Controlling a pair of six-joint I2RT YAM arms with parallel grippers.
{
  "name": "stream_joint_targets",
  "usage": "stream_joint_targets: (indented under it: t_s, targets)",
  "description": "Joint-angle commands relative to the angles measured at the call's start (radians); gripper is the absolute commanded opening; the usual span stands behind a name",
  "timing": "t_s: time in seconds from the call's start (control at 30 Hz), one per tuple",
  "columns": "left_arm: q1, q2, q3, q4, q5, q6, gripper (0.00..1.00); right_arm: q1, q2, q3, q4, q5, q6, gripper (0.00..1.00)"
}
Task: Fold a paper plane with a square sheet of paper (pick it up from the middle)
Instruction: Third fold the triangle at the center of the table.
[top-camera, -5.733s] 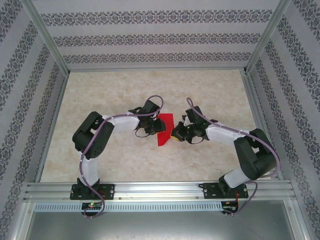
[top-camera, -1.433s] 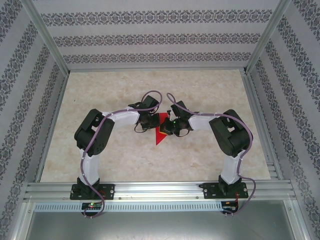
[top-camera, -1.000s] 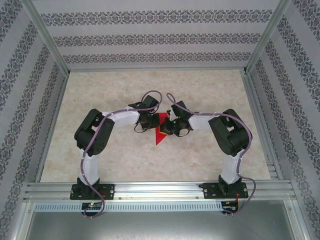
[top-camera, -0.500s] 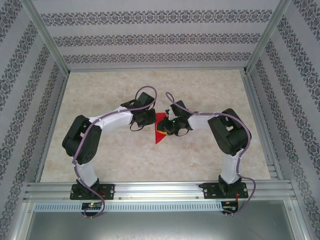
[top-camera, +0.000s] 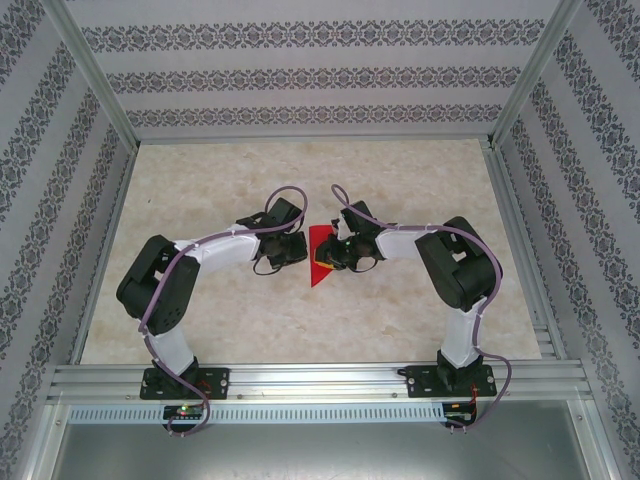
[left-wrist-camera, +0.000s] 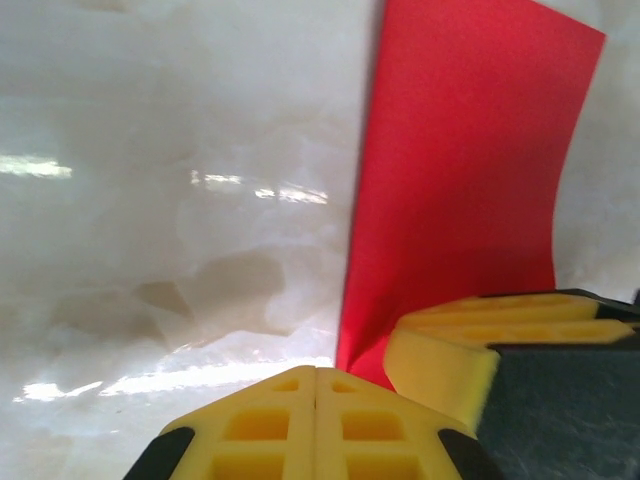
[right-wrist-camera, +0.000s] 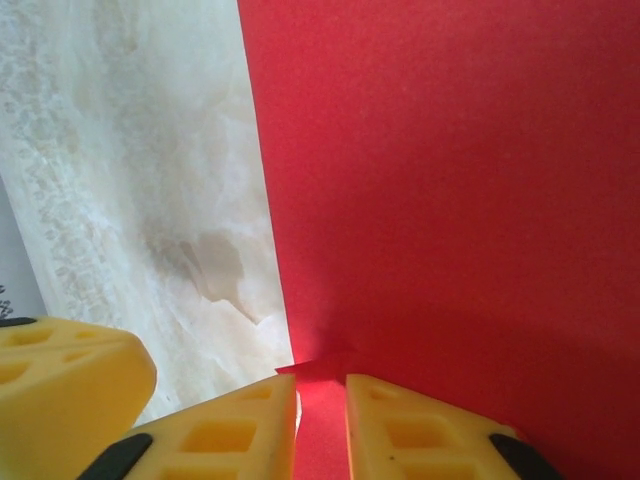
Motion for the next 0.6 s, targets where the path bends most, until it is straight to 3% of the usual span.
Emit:
stream_joint_targets:
  t_s: [0.0, 0.3, 0.57]
  targets:
    - [-0.002, -0.013, -0.014, 0.090, 0.069, -0.012, 0.05, -0.015, 0.027, -0.015, -0.015, 0.039, -0.007, 0.16]
    - [-0.026, 0.042, 0.012, 0.098, 0.090, -0.002, 0.02, -0.018, 0.028, -0.016, -0.040, 0.050, -0.018, 0.00]
    - [-0.035, 0.101, 0.044, 0.104, 0.108, 0.001, 0.00, -0.017, 0.033, -0.014, -0.042, 0.047, -0.018, 0.00]
